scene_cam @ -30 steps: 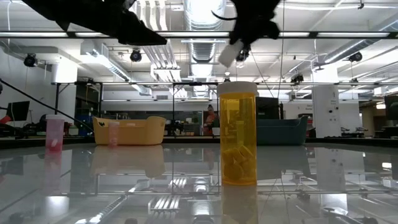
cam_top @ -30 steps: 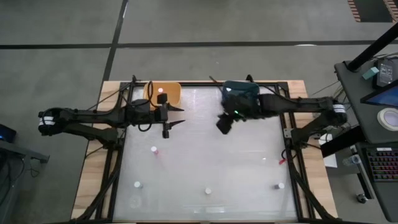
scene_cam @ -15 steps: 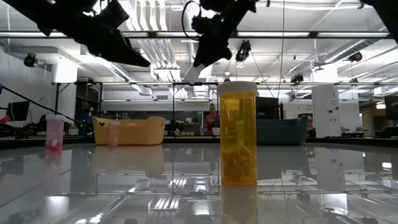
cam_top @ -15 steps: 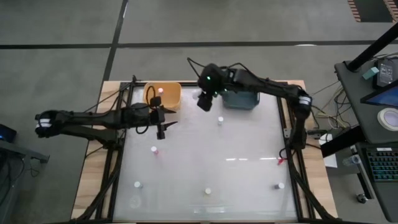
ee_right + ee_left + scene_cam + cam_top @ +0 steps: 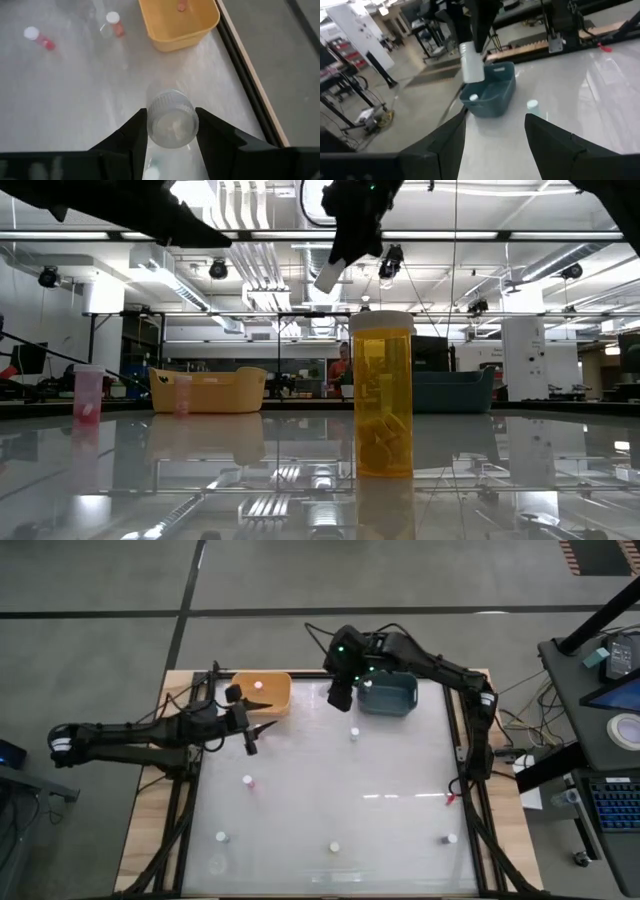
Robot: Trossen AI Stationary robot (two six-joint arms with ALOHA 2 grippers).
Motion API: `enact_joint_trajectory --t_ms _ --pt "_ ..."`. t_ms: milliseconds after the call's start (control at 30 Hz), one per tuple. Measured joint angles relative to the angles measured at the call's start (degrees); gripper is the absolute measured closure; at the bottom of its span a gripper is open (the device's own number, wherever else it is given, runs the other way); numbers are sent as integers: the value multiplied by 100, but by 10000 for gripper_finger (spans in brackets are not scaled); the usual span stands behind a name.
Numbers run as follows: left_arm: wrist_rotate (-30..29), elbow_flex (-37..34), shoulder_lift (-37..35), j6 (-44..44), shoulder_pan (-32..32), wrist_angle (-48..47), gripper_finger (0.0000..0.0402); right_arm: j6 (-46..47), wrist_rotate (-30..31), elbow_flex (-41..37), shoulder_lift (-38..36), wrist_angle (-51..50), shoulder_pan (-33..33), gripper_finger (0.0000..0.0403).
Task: Pick and place medicine bottles into bin by pill shape (circle, oval)
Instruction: Put the transparent tablet bottle into the yellow bin
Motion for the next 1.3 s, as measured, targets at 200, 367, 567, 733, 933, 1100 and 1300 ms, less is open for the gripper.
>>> enact_joint_trajectory --t_ms 200,367,567,733,933,1100,1300 --pt "0 22 -204 178 2 61 212 249 -124 363 -111 -397 24 264" --pt "0 24 -230 459 0 366 212 525 -348 590 -119 -554 26 264" --pt "0 26 -11 484 0 673 212 665 -393 612 -119 -598 26 264" --pt "0 26 213 484 0 705 212 668 -391 612 -119 -580 36 264" --pt "-236 26 312 464 0 918 212 894 -392 612 -119 -569 39 264" --pt "-373 26 249 430 2 910 212 1022 -391 612 -115 -312 56 264" --pt "-406 13 119 296 2 875 206 895 -559 612 38 286 68 264"
